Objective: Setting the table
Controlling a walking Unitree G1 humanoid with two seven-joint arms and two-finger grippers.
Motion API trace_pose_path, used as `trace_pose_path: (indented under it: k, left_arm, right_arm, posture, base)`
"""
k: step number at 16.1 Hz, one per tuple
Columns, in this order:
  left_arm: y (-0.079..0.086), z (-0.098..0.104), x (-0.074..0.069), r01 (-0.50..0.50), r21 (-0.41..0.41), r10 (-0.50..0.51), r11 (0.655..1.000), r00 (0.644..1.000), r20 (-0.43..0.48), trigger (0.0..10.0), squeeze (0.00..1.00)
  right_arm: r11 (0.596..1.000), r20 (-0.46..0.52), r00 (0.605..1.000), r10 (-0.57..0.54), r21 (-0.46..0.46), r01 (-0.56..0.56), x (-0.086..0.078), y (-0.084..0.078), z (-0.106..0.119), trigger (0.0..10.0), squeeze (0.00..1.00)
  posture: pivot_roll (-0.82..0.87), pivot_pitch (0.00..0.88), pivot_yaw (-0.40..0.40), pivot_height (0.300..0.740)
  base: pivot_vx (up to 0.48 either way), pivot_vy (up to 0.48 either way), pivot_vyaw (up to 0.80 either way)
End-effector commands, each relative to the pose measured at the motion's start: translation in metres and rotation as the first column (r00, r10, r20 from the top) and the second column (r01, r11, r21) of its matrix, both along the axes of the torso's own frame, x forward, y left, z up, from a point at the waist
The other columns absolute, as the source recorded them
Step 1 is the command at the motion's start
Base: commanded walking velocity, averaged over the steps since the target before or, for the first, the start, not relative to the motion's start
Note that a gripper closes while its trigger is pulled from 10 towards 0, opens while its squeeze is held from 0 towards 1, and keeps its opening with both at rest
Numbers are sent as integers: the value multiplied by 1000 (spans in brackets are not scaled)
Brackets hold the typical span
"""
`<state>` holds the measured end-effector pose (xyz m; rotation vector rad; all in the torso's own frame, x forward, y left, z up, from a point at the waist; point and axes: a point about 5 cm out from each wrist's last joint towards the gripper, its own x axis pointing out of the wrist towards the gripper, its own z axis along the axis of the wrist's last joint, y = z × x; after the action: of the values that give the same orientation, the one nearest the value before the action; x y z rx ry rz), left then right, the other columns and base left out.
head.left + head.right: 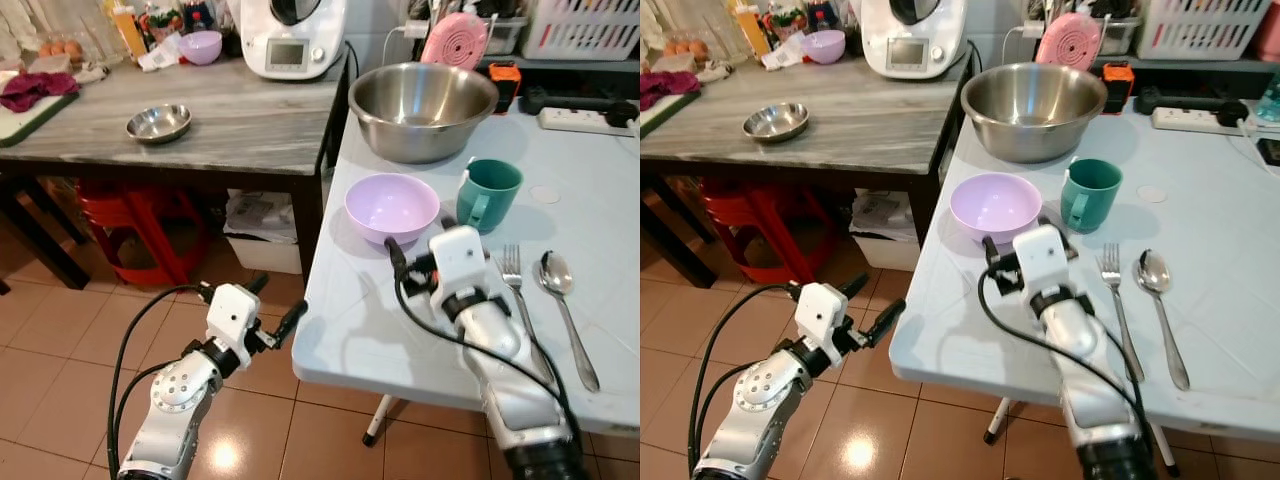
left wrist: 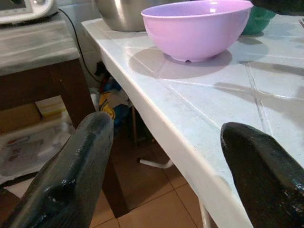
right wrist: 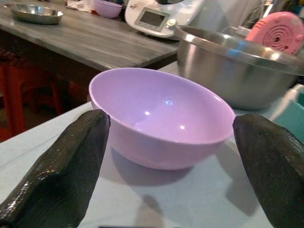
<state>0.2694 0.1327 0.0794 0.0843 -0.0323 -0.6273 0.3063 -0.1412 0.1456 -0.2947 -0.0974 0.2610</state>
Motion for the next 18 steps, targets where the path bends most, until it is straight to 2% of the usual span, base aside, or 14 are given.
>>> trace_pose_path:
  k: [1, 2, 5, 7, 9, 10, 12, 14, 15, 18]
  left_arm:
    - [1, 4, -2, 35, 41, -37, 999, 999, 32, 10000, 0]
    - [1, 4, -2, 29, 43, -31, 999, 999, 34, 10000, 0]
    - [1, 3, -3, 15, 31, -17, 999, 999, 35, 10000, 0]
    - [-1, 2, -4, 33, 22, -33, 999, 999, 31, 10000, 0]
    - [-3, 2, -4, 39, 19, -39, 999, 999, 29, 10000, 0]
    - [-5, 1, -4, 43, 16, -43, 999, 999, 28, 10000, 0]
    - [-8, 3, -5, 71, -4, -71, 997, 997, 36, 10000, 0]
    - [-9, 4, -6, 85, -3, -85, 996, 995, 49, 10000, 0]
    - [-8, 5, -5, 87, -2, -87, 996, 995, 52, 10000, 0]
    - [-9, 7, -3, 87, 0, -87, 996, 995, 58, 10000, 0]
  right_arm:
    - [992, -58, 995, 81, -91, -86, 5, 8, -3, 10000, 0]
    - [983, -61, 993, 101, -149, -109, 9, 9, 1, 10000, 0]
    - [962, -80, 985, 156, -213, -170, 15, 12, 10, 10000, 0]
    - [939, -92, 969, 230, -239, -246, 21, 18, 18, 10000, 0]
    - [912, -127, 958, 255, -297, -282, 27, 18, 20, 10000, 0]
    - [891, -137, 957, 256, -352, -288, 32, 14, 22, 10000, 0]
    - [865, -151, 952, 264, -400, -304, 38, 10, 25, 10000, 0]
    - [860, -176, 951, 253, -409, -304, 44, 3, 25, 10000, 0]
    - [860, -207, 950, 233, -413, -300, 48, -3, 22, 0, 0]
    - [854, -224, 948, 226, -422, -303, 51, -7, 19, 0, 0]
  posture:
    - [-152, 94, 71, 740]
    - [-152, 95, 68, 740]
    - [-150, 96, 63, 740]
    - [-155, 98, 61, 740]
    - [-158, 98, 59, 740]
    - [-158, 98, 57, 740]
    - [-160, 99, 54, 740]
    - [-158, 97, 53, 740]
    - [-159, 96, 52, 740]
    - [-159, 94, 56, 740]
  base:
    - [0, 0, 0]
    - [0, 0, 0]
    - [0, 0, 0]
    - [0, 0, 0]
    - [0, 0, 0]
    - [0, 0, 0]
    - [0, 0, 0]
    - [0, 0, 0]
    - [0, 0, 0]
    - [0, 0, 0]
